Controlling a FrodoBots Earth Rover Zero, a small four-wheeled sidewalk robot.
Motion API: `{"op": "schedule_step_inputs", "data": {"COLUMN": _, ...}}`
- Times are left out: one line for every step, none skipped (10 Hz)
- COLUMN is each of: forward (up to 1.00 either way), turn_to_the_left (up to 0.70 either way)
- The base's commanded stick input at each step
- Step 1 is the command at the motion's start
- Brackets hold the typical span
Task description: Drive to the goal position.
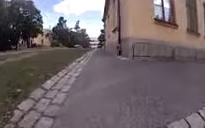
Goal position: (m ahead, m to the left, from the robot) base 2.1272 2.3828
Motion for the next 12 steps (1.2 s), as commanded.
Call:
{"op": "schedule_step_inputs", "data": {"forward": 0.85, "turn_to_the_left": 0.01}}
{"op": "schedule_step_inputs", "data": {"forward": 0.85, "turn_to_the_left": 0.01}}
{"op": "schedule_step_inputs", "data": {"forward": 0.85, "turn_to_the_left": 0.01}}
{"op": "schedule_step_inputs", "data": {"forward": 0.85, "turn_to_the_left": 0.01}}
{"op": "schedule_step_inputs", "data": {"forward": 0.85, "turn_to_the_left": 0.01}}
{"op": "schedule_step_inputs", "data": {"forward": 0.85, "turn_to_the_left": 0.01}}
{"op": "schedule_step_inputs", "data": {"forward": 0.85, "turn_to_the_left": 0.01}}
{"op": "schedule_step_inputs", "data": {"forward": 0.85, "turn_to_the_left": 0.01}}
{"op": "schedule_step_inputs", "data": {"forward": 0.85, "turn_to_the_left": 0.01}}
{"op": "schedule_step_inputs", "data": {"forward": 0.85, "turn_to_the_left": 0.01}}
{"op": "schedule_step_inputs", "data": {"forward": 0.85, "turn_to_the_left": 0.01}}
{"op": "schedule_step_inputs", "data": {"forward": 0.85, "turn_to_the_left": 0.01}}
